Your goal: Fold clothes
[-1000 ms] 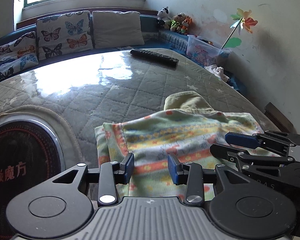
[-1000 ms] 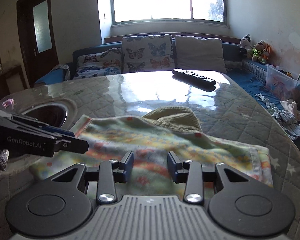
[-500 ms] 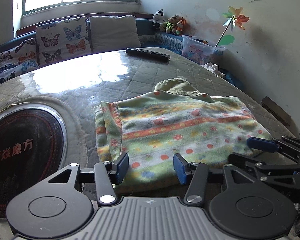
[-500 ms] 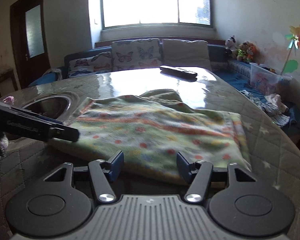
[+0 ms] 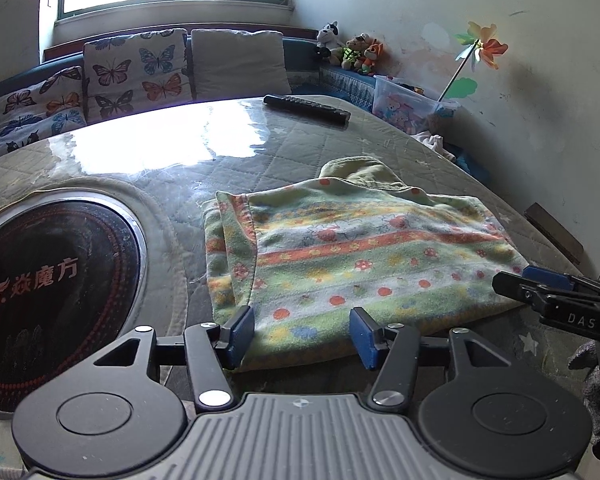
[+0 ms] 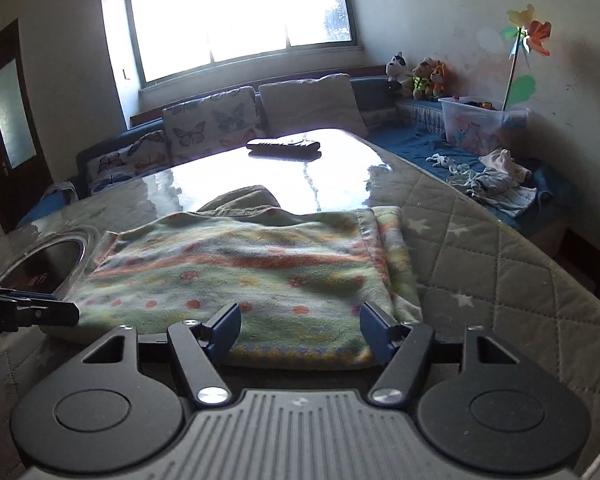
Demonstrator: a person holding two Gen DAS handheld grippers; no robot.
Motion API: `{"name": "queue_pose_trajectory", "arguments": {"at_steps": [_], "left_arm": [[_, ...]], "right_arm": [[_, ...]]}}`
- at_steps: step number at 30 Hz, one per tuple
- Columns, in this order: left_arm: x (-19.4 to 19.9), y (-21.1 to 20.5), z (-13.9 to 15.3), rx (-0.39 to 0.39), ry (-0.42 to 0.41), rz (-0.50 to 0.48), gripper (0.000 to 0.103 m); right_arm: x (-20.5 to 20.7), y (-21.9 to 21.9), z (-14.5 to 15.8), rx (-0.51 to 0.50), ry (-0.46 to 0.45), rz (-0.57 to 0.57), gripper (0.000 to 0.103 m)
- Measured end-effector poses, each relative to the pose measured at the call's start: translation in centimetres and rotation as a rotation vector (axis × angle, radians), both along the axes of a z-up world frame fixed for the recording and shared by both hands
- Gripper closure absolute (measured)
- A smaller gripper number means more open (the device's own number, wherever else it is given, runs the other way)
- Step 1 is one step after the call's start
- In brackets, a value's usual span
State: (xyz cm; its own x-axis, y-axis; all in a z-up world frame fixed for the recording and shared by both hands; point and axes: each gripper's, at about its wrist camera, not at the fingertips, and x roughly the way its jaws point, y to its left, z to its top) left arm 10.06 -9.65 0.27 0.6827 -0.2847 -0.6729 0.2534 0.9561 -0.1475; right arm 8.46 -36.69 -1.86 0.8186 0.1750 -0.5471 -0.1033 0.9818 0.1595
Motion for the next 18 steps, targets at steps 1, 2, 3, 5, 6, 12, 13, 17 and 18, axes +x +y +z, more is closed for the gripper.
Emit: {"name": "queue_pose_trajectory", "arguments": {"at_steps": [1, 2, 3, 5, 6, 12, 13, 17, 18], "left_arm": [[-0.1, 0.0, 0.1, -0.002, 0.0, 0.002, 0.042], [-0.3, 0.1, 0.2, -0.003, -0.001, 0.004, 0.037], [-0.4, 0.1, 0.2, -0.002, -0.003, 0.004, 0.034], [-0.8, 0.1, 0.2, 0.001, -0.004, 0.004, 0.032], [-1.0, 0.1, 0.1, 0.002, -0.003, 0.005, 0.028], [-2.2, 0.4, 0.0, 0.015, -0.016, 0.009, 0.008], [-2.4, 0.5, 0.0, 0.018, -0.019, 0.009, 0.006], [-3.4, 0.6, 0.2, 0.04, -0.044, 0.012, 0.0], [-3.7, 0.6, 0.2, 0.045, -0.049, 0.011, 0.0]], "right_arm": [[-0.1, 0.1, 0.2, -0.005, -0.005, 0.001, 0.03], [-0.3, 0.3, 0.3, -0.013, -0.011, 0.005, 0.027], [-0.5, 0.7, 0.6, -0.024, -0.018, 0.011, 0.021], [-0.8, 1.4, 0.9, -0.039, -0.028, 0.023, 0.017], [-0.9, 1.8, 0.9, -0.044, -0.032, 0.029, 0.014], [-1.8, 3.4, 1.1, -0.042, -0.041, 0.051, 0.0], [-1.9, 3.6, 1.1, -0.041, -0.039, 0.052, 0.0], [-2.4, 4.3, 1.1, -0.034, -0.03, 0.059, 0.0], [-2.5, 4.4, 1.1, -0.034, -0.028, 0.061, 0.0]]}}
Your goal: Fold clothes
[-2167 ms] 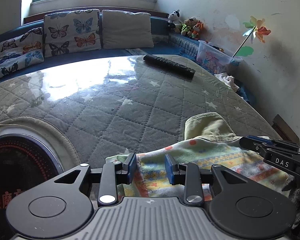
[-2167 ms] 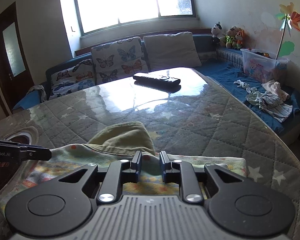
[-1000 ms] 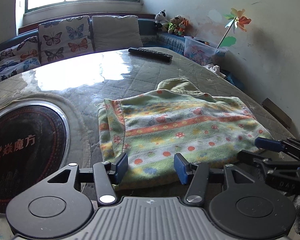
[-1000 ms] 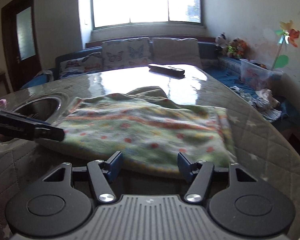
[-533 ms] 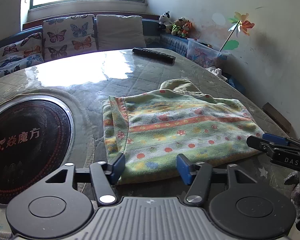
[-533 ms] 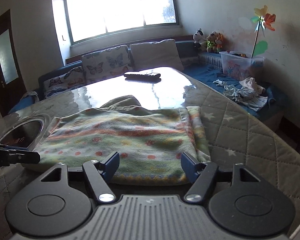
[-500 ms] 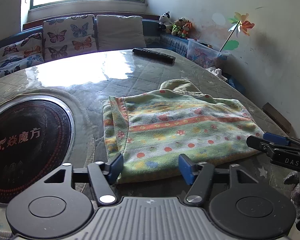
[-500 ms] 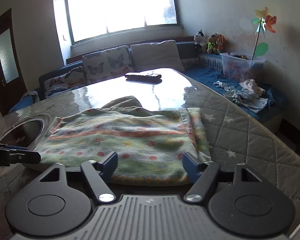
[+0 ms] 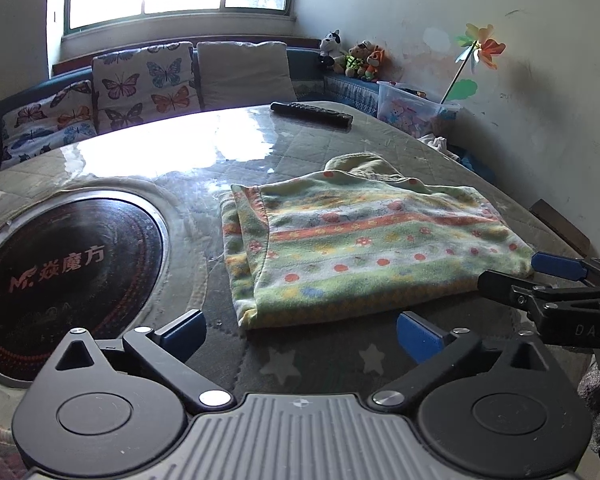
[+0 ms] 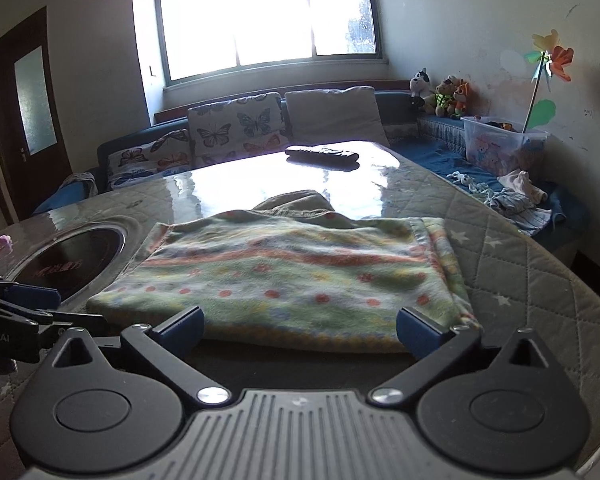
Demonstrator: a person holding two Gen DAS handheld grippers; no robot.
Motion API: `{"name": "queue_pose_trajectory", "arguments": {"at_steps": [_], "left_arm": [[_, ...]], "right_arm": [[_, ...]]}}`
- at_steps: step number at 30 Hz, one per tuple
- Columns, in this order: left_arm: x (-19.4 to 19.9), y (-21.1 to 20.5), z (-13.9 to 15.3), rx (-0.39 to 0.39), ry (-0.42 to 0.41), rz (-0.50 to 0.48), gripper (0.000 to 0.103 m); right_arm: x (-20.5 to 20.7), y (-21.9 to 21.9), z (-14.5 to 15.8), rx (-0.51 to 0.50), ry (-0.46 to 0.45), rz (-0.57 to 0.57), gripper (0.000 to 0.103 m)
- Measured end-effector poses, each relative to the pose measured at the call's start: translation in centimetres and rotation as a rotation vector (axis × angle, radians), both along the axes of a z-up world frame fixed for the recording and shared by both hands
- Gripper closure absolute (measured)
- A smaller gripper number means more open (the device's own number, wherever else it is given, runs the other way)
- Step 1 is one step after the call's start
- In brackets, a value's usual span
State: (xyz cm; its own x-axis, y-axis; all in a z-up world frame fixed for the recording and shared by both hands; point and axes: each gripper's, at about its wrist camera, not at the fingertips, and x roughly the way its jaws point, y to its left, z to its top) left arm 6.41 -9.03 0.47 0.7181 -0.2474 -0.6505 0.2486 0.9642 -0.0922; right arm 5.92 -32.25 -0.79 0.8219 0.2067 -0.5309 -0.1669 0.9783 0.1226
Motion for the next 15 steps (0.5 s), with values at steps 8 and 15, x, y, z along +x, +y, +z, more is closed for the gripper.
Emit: {"name": "queue_pose_trajectory", "arguments": {"at_steps": [8, 15], "left_arm": [[-2.0, 0.2, -0.1, 0.037, -0.029, -0.001, 0.0], [-3.4, 0.6, -0.5, 0.049, -0.037, 0.011, 0.0]], "right_arm": [[-1.4, 1.7, -0.2, -0.034, 0.016, 0.004, 0.0], [-2.6, 2.7, -0.8, -0.044, 0.034, -0.016, 0.0]]}}
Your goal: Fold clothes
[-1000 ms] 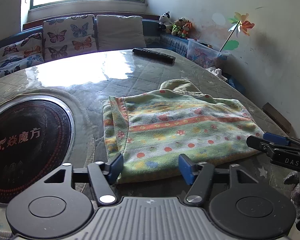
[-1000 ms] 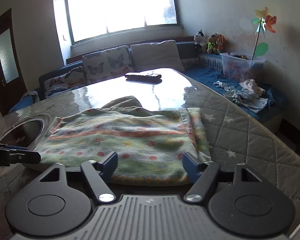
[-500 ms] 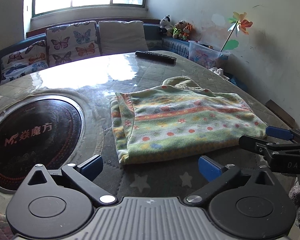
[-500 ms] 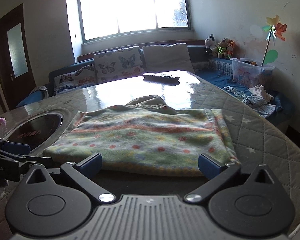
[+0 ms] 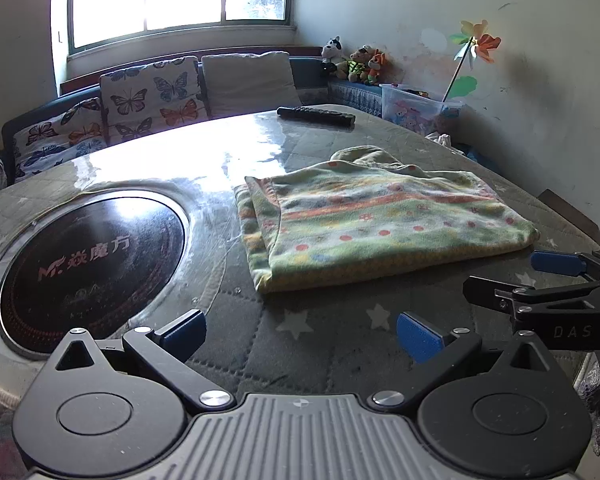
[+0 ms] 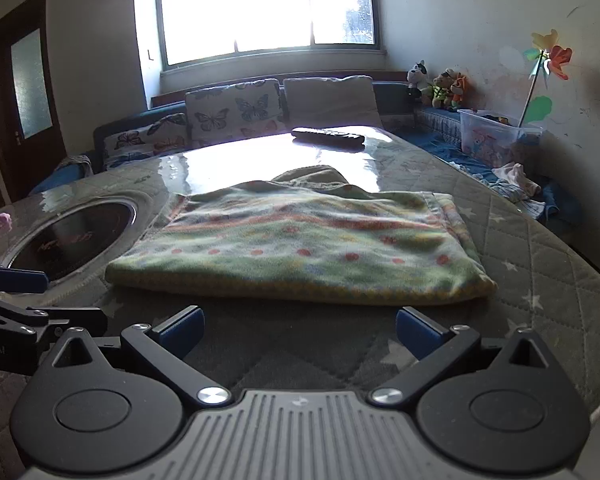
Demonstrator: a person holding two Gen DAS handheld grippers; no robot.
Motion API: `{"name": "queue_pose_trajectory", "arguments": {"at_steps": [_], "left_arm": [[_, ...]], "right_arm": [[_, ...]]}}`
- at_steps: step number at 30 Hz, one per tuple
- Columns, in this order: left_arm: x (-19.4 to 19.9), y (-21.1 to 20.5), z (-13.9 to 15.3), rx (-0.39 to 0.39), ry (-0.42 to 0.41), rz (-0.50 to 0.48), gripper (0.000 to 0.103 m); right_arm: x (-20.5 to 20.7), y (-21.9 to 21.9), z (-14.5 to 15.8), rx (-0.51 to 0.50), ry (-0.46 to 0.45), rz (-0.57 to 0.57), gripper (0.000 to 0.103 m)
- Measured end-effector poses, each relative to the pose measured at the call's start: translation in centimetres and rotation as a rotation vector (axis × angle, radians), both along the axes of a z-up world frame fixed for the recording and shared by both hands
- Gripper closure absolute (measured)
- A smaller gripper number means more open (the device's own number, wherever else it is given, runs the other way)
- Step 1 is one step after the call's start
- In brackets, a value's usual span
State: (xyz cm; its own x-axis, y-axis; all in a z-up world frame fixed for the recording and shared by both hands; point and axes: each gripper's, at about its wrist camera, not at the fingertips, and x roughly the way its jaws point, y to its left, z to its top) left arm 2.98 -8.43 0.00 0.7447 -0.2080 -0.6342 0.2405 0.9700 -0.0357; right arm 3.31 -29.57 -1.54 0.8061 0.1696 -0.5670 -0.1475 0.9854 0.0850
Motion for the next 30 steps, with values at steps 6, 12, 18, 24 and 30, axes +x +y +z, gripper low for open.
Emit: {"name": "queue_pose_trajectory", "arguments": {"at_steps": [6, 12, 18, 24, 30], "left_arm": [[-0.7, 0.7, -0.4, -0.004, -0.004, 0.015, 0.0], [-1.2, 1.1, -0.8, -0.007, 0.002, 0.025, 0.0], [-1.8, 1.1, -1.1, -0.004, 0.007, 0.023, 0.0], [-2.3, 1.3, -1.2, 0.0, 0.006, 0.035, 0.0], [-2.8, 1.3, -1.1, -0.004, 0.002, 0.036, 0.0]], "right_arm": [[-0.6, 0.4, -0.1, -0.008, 0.005, -0.003, 0.0], [-1.0, 1.2, 0.0, -0.022, 0.009, -0.002, 0.0], [-1.4, 1.8, 0.0, -0.035, 0.01, -0.003, 0.0], [-1.7, 1.8, 0.0, -0.028, 0.012, -0.011, 0.0], [-2.2, 1.8, 0.0, -0.029, 0.01, -0.014, 0.0]]}}
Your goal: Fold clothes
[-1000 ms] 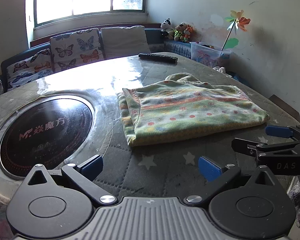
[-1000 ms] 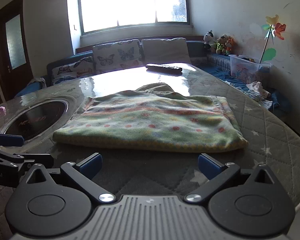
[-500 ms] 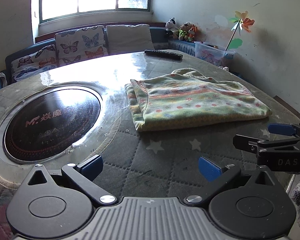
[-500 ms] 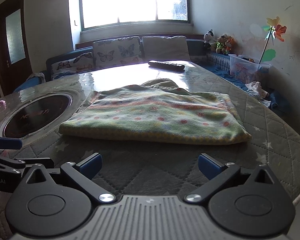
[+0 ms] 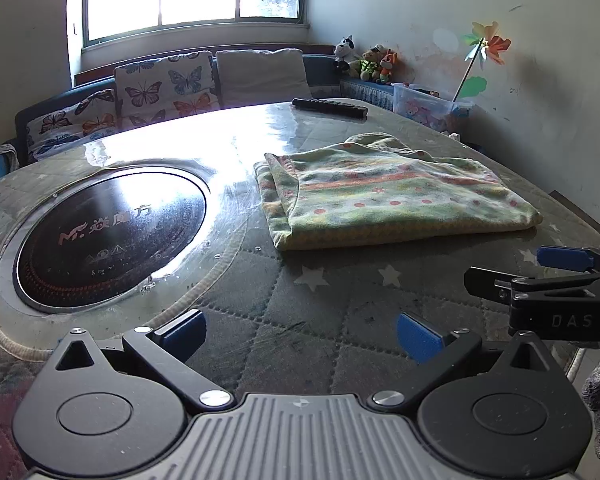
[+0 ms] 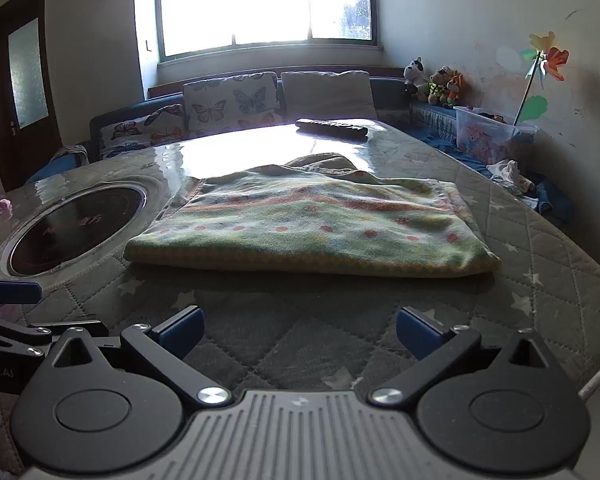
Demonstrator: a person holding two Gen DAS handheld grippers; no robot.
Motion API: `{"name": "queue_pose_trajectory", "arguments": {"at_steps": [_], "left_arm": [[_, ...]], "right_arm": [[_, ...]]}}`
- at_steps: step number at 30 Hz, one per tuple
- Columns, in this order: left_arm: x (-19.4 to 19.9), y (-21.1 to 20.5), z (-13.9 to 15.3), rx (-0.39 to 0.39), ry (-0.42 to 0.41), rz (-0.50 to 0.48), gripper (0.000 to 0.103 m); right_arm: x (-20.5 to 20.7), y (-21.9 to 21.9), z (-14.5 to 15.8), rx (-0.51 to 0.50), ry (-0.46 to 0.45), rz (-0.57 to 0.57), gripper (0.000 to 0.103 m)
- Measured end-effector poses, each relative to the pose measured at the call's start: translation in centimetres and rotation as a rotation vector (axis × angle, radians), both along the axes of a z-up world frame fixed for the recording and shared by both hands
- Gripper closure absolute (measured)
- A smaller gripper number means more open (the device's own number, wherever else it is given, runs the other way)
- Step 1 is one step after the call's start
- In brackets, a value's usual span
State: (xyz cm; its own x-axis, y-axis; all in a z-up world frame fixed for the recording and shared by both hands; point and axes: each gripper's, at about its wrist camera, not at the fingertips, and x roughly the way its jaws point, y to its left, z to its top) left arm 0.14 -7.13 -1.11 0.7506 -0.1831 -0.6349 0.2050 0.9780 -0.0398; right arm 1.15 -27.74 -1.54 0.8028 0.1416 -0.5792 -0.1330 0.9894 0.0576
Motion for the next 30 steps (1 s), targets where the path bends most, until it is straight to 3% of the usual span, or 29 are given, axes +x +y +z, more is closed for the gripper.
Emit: {"name": "queue_pose_trajectory", "arguments": {"at_steps": [30], "left_arm": [[-1.7, -0.3, 0.7, -0.018, -0.019, 0.001, 0.0]], "right_arm": [[-1.4, 0.2, 0.7, 0.009, -0.022, 0.008, 0.0]]}}
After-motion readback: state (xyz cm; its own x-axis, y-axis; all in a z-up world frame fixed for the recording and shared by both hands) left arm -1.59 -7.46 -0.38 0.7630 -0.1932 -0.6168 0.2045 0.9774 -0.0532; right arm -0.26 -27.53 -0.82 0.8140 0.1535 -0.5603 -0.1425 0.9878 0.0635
